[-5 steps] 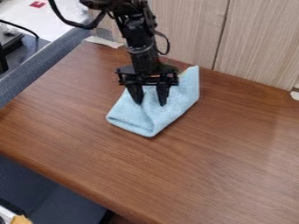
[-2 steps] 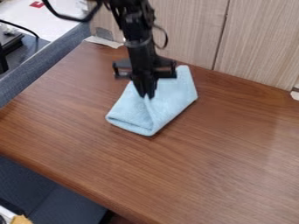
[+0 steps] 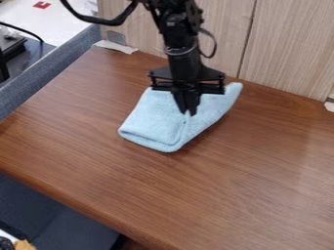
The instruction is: Unfold the cloth from left to right
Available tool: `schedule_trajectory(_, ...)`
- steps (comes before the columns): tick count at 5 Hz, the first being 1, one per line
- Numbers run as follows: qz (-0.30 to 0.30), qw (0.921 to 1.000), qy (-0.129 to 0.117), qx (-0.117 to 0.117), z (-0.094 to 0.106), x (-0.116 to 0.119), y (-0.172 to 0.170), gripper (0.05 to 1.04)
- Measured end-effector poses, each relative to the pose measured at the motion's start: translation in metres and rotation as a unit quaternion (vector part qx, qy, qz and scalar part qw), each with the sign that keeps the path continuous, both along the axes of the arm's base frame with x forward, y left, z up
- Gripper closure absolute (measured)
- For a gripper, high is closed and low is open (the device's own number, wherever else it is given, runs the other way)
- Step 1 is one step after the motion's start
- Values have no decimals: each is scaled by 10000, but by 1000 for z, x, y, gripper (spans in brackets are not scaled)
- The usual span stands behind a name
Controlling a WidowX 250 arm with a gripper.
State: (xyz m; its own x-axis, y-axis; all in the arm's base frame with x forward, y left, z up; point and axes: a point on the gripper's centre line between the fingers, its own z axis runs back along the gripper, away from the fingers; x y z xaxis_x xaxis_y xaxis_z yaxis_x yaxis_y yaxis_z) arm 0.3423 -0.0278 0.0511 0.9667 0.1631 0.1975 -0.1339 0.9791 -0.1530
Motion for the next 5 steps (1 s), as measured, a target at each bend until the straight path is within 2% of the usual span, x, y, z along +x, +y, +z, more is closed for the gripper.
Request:
schedule_trajectory(2,-516,9984,-124,-169,-16,-10,-25,1022)
schedule_trajectory(3,-814,9966,-34,-127,-32,-16,-38,996)
schedule_trajectory(4,-964,9951,8,-202,-35,-22,-44,833)
schedule_trajectory(5,-953,9953,13,-182,-35,-22,-44,565)
